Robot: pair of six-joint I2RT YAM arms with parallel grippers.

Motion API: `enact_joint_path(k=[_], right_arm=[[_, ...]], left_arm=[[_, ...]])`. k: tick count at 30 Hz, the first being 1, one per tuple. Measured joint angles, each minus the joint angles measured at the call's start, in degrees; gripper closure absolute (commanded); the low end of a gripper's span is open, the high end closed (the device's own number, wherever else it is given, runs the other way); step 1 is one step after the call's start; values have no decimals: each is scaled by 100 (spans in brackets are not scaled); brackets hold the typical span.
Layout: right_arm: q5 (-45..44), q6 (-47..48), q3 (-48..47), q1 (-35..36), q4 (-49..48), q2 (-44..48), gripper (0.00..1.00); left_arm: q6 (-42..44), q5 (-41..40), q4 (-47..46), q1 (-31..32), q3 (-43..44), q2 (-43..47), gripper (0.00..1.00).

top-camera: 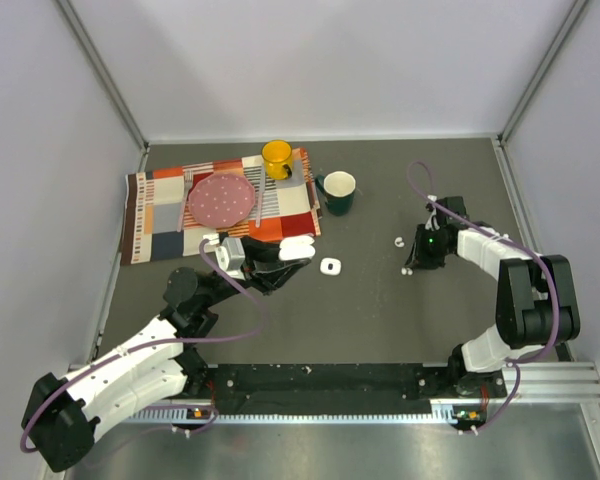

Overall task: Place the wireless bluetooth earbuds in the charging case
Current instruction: Pick up the earbud from the center of the board.

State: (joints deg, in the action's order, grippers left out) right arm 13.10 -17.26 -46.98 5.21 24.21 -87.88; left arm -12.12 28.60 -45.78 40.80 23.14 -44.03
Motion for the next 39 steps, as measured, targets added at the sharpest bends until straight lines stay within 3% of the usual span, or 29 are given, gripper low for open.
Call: enact_joint_path(k=[17,20,24,29,33,39], right_arm=[[-35,-573,127,4,74,15,78],[37,-597,162,4,28,15,83],[107,-647,205,4,-17,15,96],[160,-682,271,4,-90,79,100],[144,-811,468,7,-188,275,100],[74,-1025,844,55,-256,671,82]], left_arm=[[0,0,2,0,0,2,100],[0,0,2,0,0,2,100],[0,0,4,0,0,2,100],[0,0,9,0,0,2,100],[0,0,17,0,0,2,100],[-2,0,33,0,0,0,100]])
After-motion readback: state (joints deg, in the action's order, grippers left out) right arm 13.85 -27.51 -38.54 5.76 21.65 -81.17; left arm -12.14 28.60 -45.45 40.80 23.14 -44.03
